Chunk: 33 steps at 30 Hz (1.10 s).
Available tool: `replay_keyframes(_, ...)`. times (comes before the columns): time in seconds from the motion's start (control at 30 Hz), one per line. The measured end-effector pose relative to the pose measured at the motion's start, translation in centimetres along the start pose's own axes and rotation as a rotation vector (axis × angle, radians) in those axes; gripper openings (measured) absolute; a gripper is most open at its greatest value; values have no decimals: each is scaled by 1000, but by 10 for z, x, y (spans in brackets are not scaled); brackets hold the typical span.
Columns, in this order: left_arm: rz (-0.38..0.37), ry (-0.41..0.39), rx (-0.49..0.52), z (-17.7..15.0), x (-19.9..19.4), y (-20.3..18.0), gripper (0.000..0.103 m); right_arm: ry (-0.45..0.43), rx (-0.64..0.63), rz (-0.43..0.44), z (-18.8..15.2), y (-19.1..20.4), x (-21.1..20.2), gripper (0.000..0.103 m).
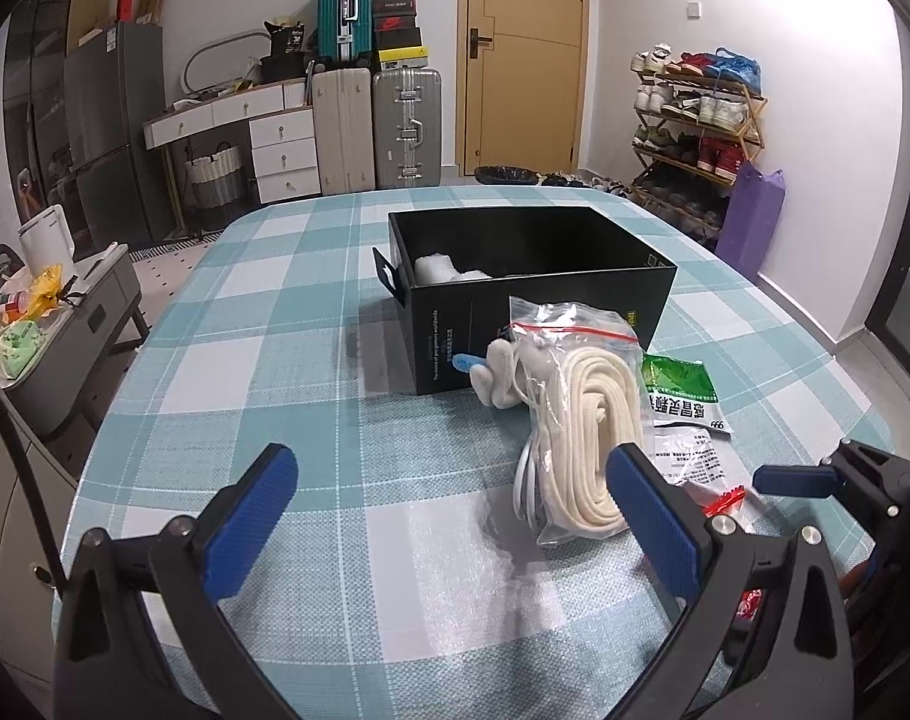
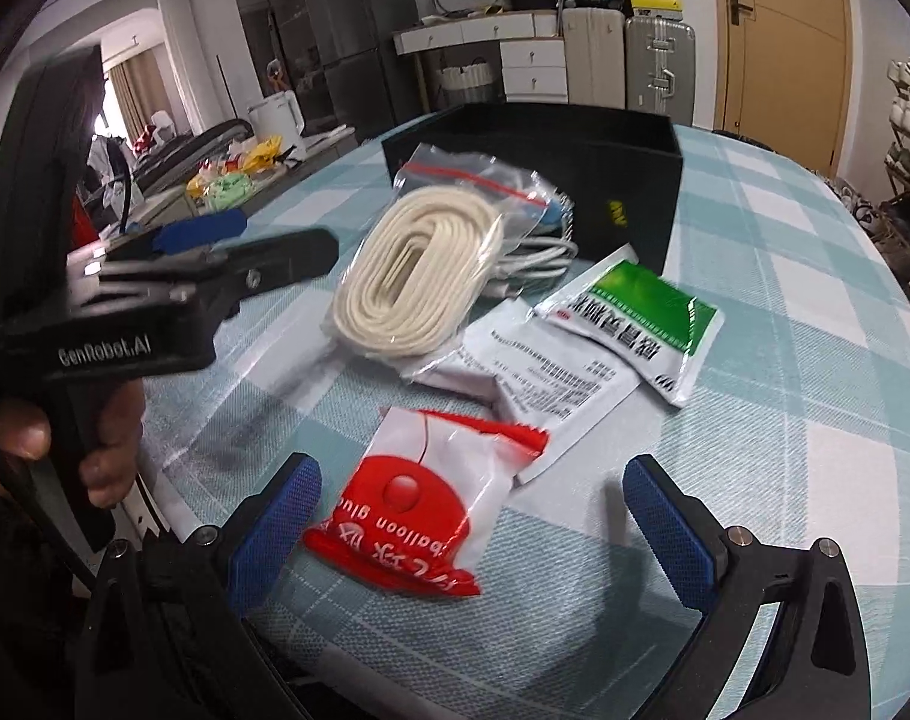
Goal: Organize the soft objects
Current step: 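Withdraw both grippers from the box toward the remaining items, then grasp the red balloon glue packet with the right gripper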
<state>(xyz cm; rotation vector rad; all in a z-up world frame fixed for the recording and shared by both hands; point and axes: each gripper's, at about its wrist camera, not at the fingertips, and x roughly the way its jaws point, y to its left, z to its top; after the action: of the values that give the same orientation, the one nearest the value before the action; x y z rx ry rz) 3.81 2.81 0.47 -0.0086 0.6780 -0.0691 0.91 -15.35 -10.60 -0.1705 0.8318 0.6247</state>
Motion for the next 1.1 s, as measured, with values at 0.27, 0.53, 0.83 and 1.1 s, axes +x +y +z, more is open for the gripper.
replay_keyframes(0.27,-12,3,-4,-1,2,-1,103,10,17,-35,-11,-9,-3,102)
replay_keyframes(0.53,-22,15,12,-2,7,-6,103,-12,-2,-47,-16,-13,-8,101)
replay_keyframes(0.83,-31,19,12,-2,7,-7,103,-18,-48,13,-16,-2,-9,69)
replay_keyframes(1.1,-29,20,-5,-1,7,-3,103,-44,-80,74,-17,6,-15,45)
